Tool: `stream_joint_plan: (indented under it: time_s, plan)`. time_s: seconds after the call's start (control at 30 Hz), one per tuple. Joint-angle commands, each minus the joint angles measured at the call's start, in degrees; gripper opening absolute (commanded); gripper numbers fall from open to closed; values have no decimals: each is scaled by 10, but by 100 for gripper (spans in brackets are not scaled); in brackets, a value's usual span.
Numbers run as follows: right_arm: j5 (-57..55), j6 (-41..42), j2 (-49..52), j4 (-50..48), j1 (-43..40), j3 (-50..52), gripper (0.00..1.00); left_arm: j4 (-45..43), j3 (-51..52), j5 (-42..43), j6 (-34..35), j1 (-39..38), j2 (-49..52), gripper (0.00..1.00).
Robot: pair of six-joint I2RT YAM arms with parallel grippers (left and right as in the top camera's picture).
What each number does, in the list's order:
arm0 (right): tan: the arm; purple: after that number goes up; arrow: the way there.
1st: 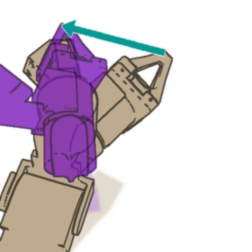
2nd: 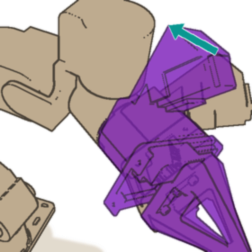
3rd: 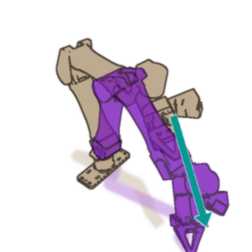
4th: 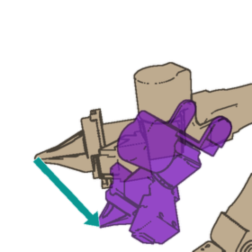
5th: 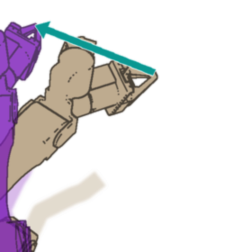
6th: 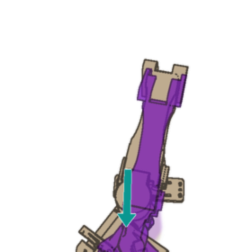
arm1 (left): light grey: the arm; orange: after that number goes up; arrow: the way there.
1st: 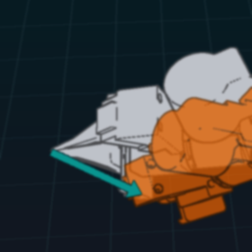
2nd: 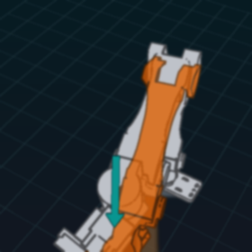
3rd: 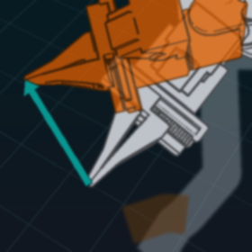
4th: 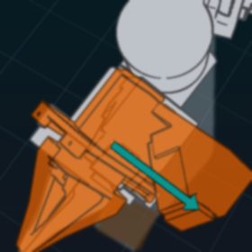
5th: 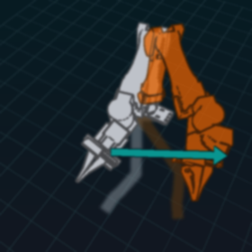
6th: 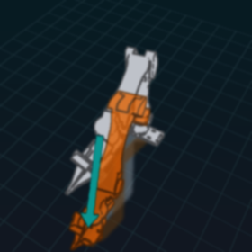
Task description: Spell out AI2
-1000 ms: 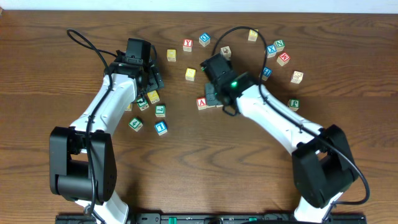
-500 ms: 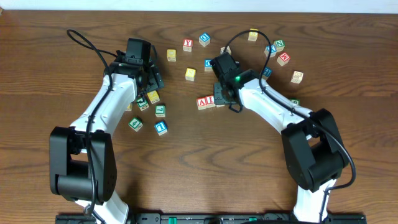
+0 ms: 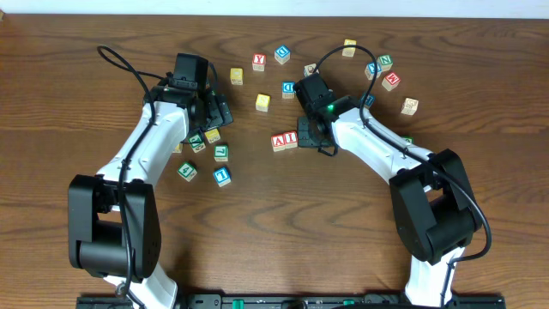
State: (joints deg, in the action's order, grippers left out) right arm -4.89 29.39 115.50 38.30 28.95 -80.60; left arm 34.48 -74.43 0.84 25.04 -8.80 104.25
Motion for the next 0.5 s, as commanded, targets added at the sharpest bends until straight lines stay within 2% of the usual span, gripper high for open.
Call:
stream_joint_plan:
  time_s: [0.0,0.47]
  plan:
    - [17,10,0,1,0,6,1,2,1,18,-4,0,3,98]
    - [23,4,0,0,11,6,1,7,2,18,-4,-5,3,98]
